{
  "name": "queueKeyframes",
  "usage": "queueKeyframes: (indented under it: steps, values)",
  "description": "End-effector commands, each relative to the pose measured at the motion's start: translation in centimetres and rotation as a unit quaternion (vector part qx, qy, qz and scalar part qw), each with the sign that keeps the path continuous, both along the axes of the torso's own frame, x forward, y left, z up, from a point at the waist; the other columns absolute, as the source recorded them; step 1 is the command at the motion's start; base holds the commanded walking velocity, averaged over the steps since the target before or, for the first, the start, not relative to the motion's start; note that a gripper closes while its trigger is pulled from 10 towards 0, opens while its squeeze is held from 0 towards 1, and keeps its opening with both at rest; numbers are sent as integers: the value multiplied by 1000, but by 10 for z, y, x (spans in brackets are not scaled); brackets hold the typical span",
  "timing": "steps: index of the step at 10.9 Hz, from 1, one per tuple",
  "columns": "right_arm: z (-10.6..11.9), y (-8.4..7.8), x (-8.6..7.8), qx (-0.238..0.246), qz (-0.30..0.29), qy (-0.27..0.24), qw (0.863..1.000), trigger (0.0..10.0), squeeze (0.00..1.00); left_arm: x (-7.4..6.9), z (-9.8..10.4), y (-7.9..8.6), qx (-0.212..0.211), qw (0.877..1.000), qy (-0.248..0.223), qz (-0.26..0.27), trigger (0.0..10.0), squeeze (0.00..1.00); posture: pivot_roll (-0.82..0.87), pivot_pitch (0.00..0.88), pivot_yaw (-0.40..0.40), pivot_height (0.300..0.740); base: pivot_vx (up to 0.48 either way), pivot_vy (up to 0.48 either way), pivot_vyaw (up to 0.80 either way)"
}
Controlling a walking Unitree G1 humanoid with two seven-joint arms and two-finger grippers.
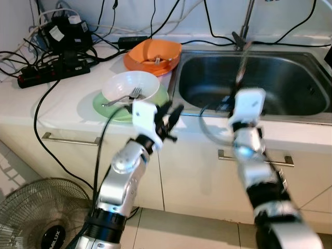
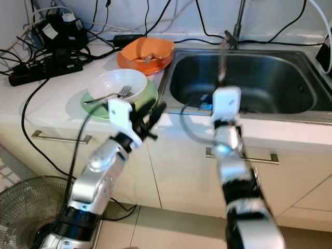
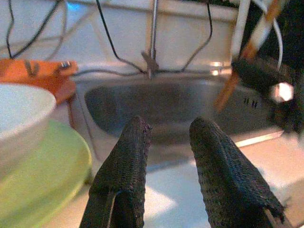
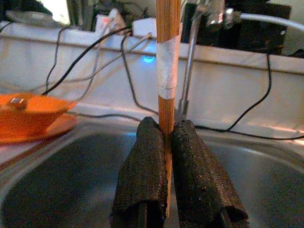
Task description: Kitchen organization
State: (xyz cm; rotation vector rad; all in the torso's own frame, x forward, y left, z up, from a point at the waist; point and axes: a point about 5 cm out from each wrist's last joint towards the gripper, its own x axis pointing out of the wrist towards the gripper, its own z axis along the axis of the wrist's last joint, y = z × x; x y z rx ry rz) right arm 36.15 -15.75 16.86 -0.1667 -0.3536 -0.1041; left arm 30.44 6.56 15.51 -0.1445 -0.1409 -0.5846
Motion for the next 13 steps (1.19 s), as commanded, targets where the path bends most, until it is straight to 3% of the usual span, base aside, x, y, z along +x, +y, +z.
queueKeyframes:
  steps: [1,5,8,10,13]
  values:
    - [1,-1,3,14,1,2,1000,10000,0,-2,-7,-1,17,1000,4,-5,10000,0,56,0,91,740,0,0,0]
    - [-6,-3,23,13,22,77,997,10000,0,-5,-21,-9,47,999,18,-17,10000,0,82,0,78,740,0,0,0]
    - [-8,-1,28,5,30,103,994,10000,0,-7,-22,-10,50,998,18,-17,10000,0,96,0,71,740,0,0,0]
    - [-20,0,29,5,39,150,988,10000,0,-9,-26,-9,55,998,25,-18,10000,0,105,0,67,740,0,0,0]
    - [-22,-1,29,10,40,161,986,10000,0,-9,-26,-9,59,998,25,-17,10000,0,108,0,69,740,0,0,0]
